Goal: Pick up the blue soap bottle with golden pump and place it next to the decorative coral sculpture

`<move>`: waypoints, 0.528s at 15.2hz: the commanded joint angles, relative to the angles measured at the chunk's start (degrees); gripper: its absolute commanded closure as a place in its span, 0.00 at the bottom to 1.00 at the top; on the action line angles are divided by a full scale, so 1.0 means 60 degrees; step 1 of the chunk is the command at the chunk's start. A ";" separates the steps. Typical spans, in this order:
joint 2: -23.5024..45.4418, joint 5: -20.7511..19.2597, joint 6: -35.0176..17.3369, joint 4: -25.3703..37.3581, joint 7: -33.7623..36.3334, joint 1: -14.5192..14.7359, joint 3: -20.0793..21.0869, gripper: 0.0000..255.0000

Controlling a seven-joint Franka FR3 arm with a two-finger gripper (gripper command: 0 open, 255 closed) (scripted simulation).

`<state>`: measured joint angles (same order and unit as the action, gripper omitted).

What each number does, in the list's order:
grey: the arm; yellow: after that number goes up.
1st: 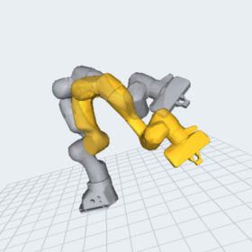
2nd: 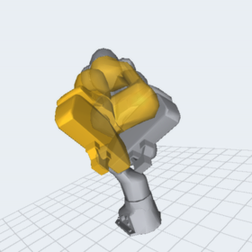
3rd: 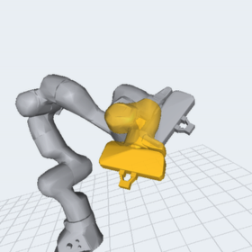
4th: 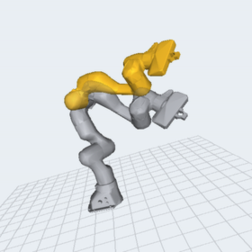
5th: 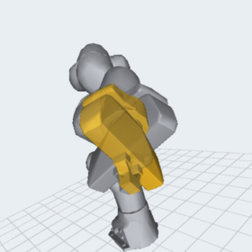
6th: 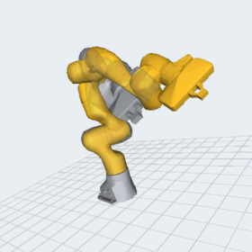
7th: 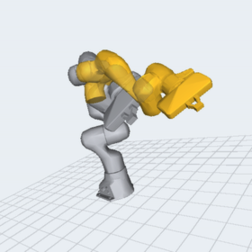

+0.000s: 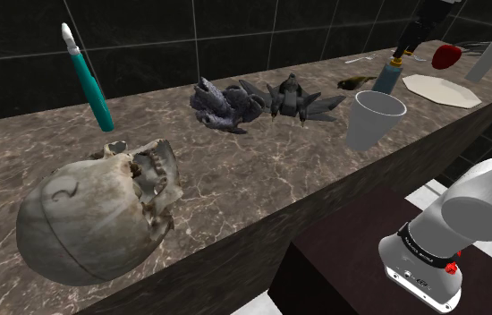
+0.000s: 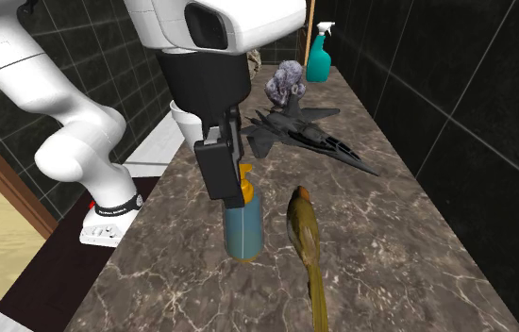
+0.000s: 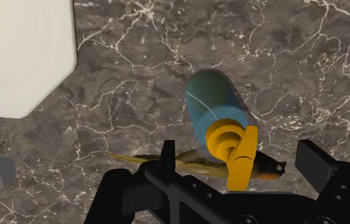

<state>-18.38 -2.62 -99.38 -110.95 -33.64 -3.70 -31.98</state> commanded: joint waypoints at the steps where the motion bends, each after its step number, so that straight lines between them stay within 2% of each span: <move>1: 0.0000 0.0000 0.0000 0.0000 0.0000 0.0000 0.0000 0.00; 2: 0.0000 0.0000 0.0000 0.0000 0.0000 0.0000 0.0000 1.00; 8: 0.0001 0.0000 0.0000 0.0001 -0.0001 0.0000 -0.0001 1.00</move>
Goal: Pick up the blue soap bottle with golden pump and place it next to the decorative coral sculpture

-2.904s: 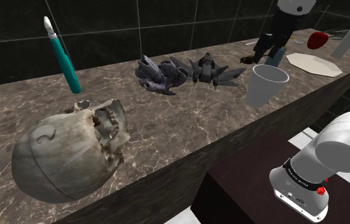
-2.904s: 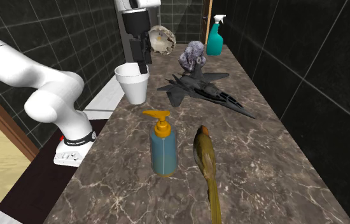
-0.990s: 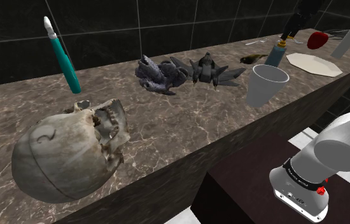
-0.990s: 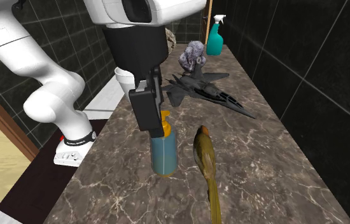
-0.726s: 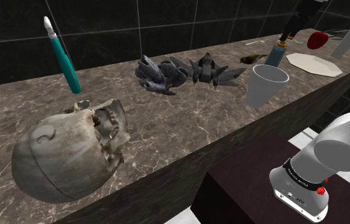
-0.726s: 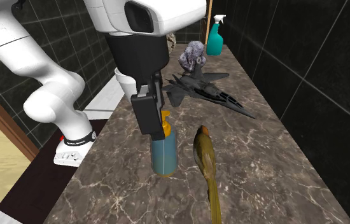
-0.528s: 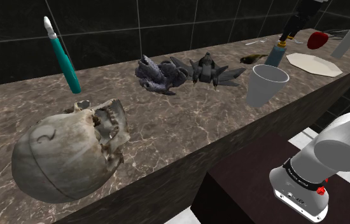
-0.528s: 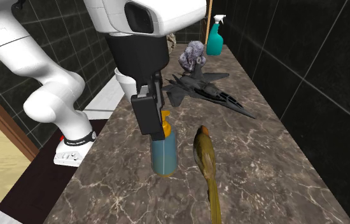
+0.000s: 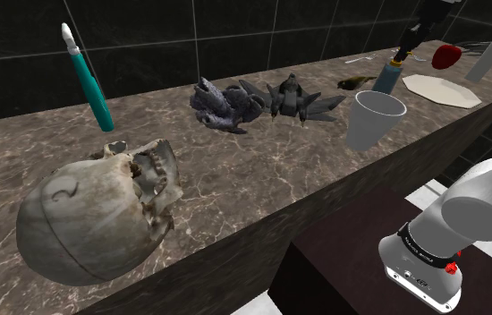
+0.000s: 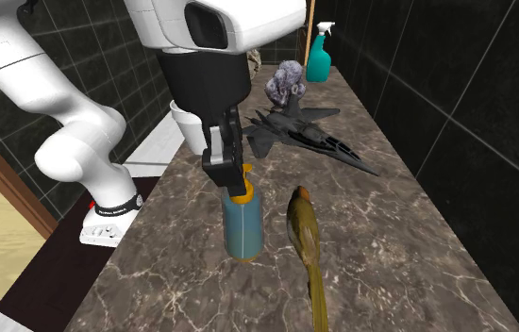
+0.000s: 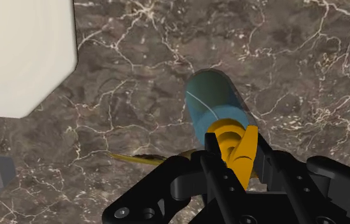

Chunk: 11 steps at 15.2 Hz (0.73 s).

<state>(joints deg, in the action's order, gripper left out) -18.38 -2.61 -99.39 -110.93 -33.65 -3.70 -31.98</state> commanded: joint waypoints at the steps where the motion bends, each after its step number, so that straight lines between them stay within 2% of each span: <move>1: 0.0002 -0.0001 0.0000 -0.0004 0.0000 -0.0001 -0.0001 1.00; 3: 0.0002 -0.0002 -0.0001 -0.0005 0.0000 -0.0001 -0.0001 1.00; 11: 0.0241 0.0124 0.1028 0.1238 -0.0002 0.0071 0.0003 1.00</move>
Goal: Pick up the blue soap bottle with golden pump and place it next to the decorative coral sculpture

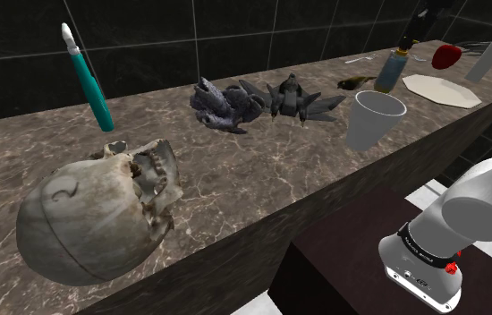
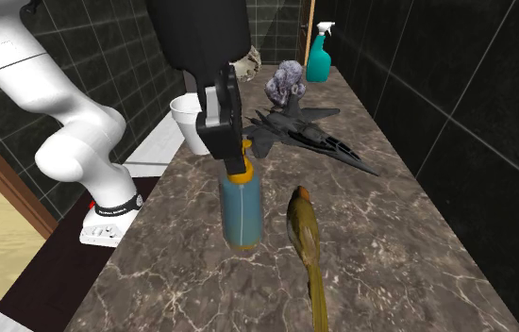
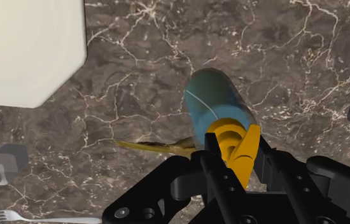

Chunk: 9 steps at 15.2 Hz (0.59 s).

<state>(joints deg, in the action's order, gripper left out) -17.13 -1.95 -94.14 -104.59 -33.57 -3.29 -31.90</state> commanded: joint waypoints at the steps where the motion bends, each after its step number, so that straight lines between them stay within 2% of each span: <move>1: 0.0074 0.0035 0.0285 0.0349 -0.0020 0.0013 -0.0015 1.00; 9: 0.0510 0.0246 0.1356 0.1801 -0.0094 0.0084 -0.0106 1.00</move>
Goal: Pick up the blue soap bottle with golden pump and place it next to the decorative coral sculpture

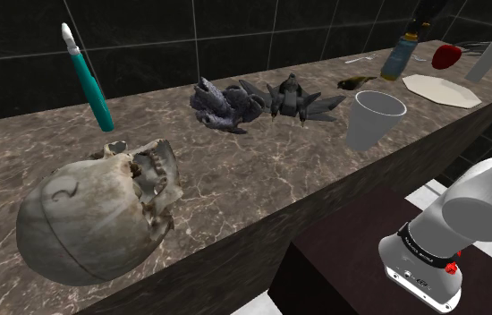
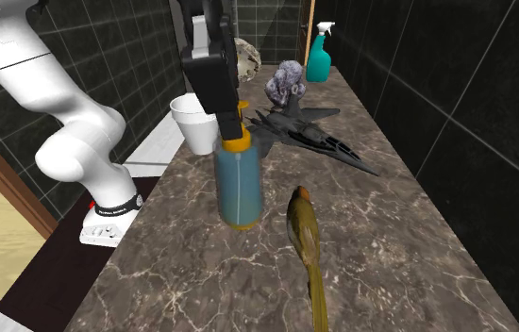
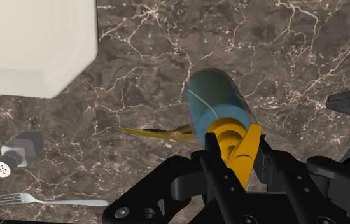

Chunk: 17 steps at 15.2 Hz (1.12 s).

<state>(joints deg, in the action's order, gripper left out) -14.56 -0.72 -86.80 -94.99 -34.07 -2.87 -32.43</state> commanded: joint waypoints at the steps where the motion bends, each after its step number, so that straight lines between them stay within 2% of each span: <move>1: 0.0150 0.0074 0.0271 0.0399 -0.0025 0.0020 -0.0036 1.00; 10: 0.0956 0.0498 0.1599 0.2398 -0.0235 0.0039 -0.0313 1.00; 17: 0.1922 0.1112 0.2821 0.4374 -0.0541 -0.0106 -0.0719 1.00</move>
<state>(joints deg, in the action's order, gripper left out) -4.19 5.18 -71.15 -70.90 -37.06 -3.33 -36.33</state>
